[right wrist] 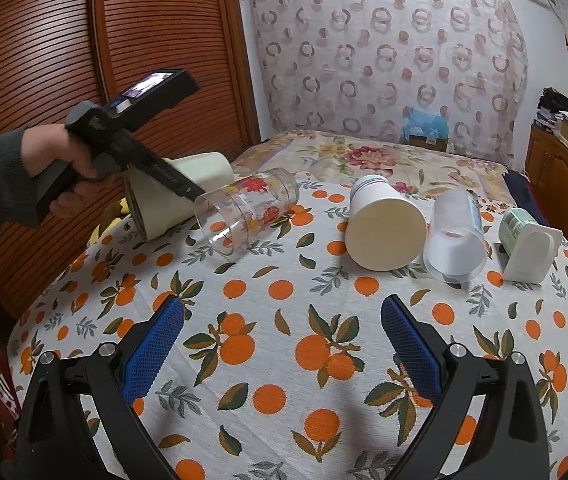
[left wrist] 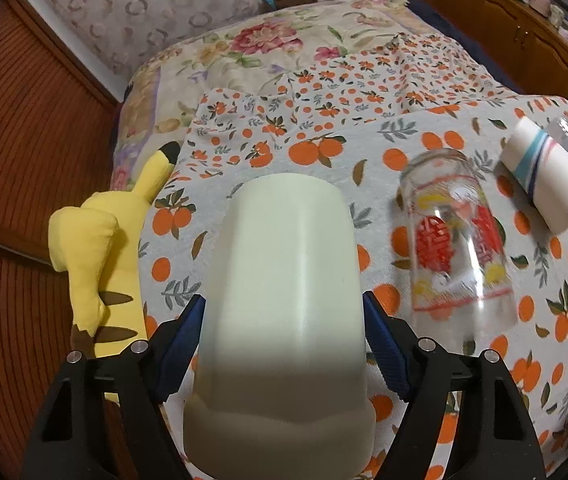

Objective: Flip cup upside down
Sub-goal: 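Lift the cream cup with the left tool and carry it toward the right tool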

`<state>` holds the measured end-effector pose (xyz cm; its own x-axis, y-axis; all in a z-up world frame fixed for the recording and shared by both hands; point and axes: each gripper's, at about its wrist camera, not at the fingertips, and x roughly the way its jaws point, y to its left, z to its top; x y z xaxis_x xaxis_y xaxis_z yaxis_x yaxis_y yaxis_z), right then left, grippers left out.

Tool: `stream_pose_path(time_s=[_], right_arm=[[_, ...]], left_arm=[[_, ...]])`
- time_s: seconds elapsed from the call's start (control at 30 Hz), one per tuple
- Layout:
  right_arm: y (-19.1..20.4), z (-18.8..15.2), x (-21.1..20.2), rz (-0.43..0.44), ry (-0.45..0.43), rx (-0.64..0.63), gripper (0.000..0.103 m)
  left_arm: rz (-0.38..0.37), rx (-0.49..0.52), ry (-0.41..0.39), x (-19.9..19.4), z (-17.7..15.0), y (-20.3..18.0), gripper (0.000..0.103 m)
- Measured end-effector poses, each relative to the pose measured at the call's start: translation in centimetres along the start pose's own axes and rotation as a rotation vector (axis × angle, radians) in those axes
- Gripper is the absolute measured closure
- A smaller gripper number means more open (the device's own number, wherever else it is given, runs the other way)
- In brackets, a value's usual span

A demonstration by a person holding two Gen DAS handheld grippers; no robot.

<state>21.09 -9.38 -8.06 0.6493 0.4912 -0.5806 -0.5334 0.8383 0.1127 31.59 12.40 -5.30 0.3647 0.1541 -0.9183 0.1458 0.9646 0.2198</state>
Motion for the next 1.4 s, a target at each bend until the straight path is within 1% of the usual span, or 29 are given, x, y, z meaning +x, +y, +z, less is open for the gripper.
stream_pose_path(time_s=[0.3, 0.43, 0.5, 0.67, 0.8, 0.9, 1.0, 1.07, 1.13, 1.27, 1.4], right_arm=[[-0.5, 0.4, -0.8, -0.009, -0.015, 0.017, 0.003], [-0.7, 0.5, -1.3, -0.02, -0.016, 0.013, 0.003], [-1.0, 0.5, -1.7, -0.027, -0.016, 0.012, 0.003], [-2.2, 0.3, -3.3, -0.043, -0.022, 0.021, 0.003], [-3.3, -0.1, -4.7, -0.065, -0.021, 0.025, 0.003], [-4.4, -0.4, -5.9, -0.08, -0.022, 0.038, 0.003], [-5.4, -0.8, -6.7, -0.099, -0.022, 0.042, 0.003], [-5.9, -1.1, -7.1, -0.112, -0.021, 0.043, 0.003], [-6.6, -1.4, -7.5, -0.121, -0.016, 0.051, 0.003], [-7.9, -1.8, -8.3, -0.141, -0.009, 0.063, 0.003], [-8.8, -1.9, -8.5, -0.153, 0.002, 0.081, 0.003]], left_arm=[[-0.019, 0.014, -0.063, -3.4, -2.6, -0.2, 0.03], [-0.051, 0.023, -0.111, -6.4, -4.0, -0.8, 0.029], [-0.067, 0.033, -0.137, -7.9, -5.1, -1.7, 0.029], [-0.143, 0.032, -0.193, -10.2, -7.8, -4.5, 0.029], [-0.203, 0.051, -0.215, -10.6, -9.4, -8.2, 0.029], [-0.259, 0.047, -0.222, -10.5, -9.7, -10.6, 0.029], [-0.299, 0.055, -0.225, -10.3, -9.8, -13.4, 0.029], [-0.333, 0.041, -0.223, -10.1, -9.8, -14.9, 0.029], [-0.343, 0.037, -0.223, -9.8, -9.7, -16.2, 0.029], [-0.376, -0.016, -0.216, -9.0, -9.5, -17.5, 0.029], [-0.375, -0.052, -0.218, -8.5, -9.8, -18.4, 0.029]])
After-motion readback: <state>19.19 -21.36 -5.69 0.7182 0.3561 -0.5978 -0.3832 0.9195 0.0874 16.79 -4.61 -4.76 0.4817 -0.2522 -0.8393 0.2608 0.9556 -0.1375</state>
